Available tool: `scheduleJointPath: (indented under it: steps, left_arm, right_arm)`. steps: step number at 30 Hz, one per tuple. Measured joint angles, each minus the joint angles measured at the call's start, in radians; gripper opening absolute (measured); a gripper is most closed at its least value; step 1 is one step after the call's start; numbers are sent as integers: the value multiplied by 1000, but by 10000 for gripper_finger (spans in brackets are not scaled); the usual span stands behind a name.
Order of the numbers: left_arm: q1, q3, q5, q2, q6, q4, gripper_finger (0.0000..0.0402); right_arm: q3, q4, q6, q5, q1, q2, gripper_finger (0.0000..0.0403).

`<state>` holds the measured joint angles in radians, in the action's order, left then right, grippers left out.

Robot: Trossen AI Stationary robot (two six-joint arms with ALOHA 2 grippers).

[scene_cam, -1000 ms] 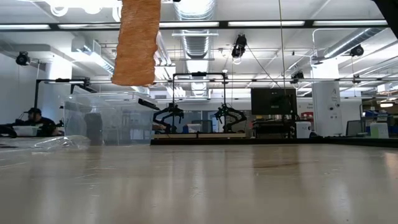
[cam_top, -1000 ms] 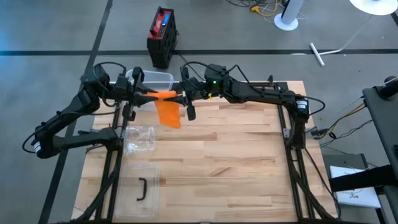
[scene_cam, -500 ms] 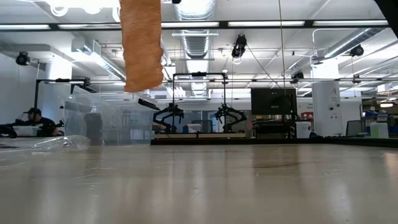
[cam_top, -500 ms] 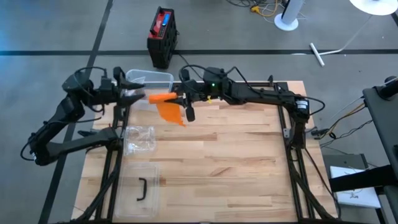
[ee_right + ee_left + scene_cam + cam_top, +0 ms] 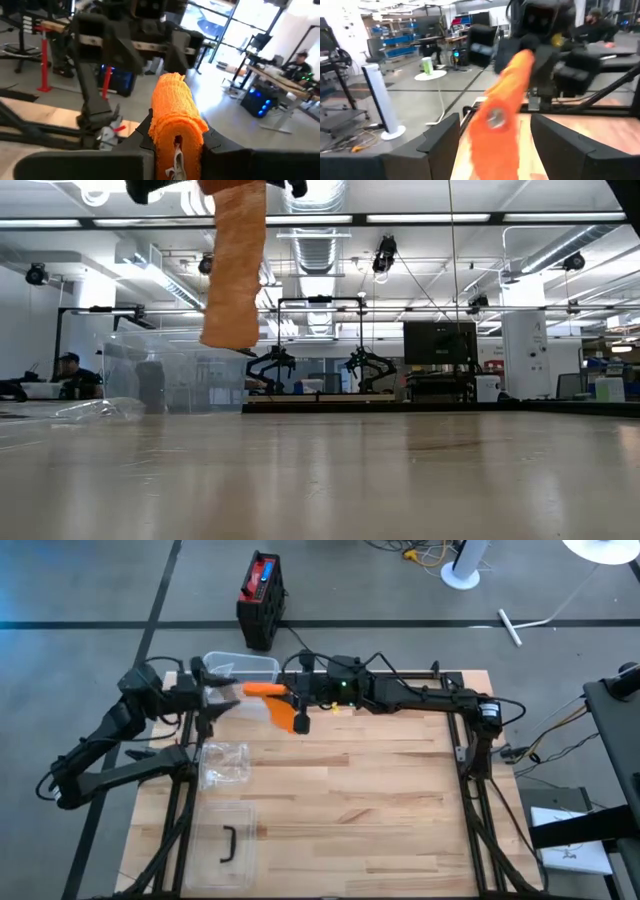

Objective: Roll bandage
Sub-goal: Roll the orange bandage

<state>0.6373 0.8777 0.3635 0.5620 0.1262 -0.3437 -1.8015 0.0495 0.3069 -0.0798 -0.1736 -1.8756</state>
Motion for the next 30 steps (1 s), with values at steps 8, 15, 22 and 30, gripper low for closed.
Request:
scheduleJointPath:
  steps: [8, 15, 22, 30]
  left_arm:
    - [-2, -125, 182, -21, -54, 135, 258]
    - [-24, -274, 277, -45, -62, 278, 257]
    - [-30, -374, 283, -60, -52, 392, 235]
    - [-30, -394, 282, -58, 20, 439, 211]
  right_arm:
    - [0, -115, -6, -6, 19, 50, 48]
    - [0, -240, 78, -99, 72, 104, 48]
    - [14, -270, 92, -119, 93, 140, 48]
    - [163, -169, -55, -100, 88, 138, 48]
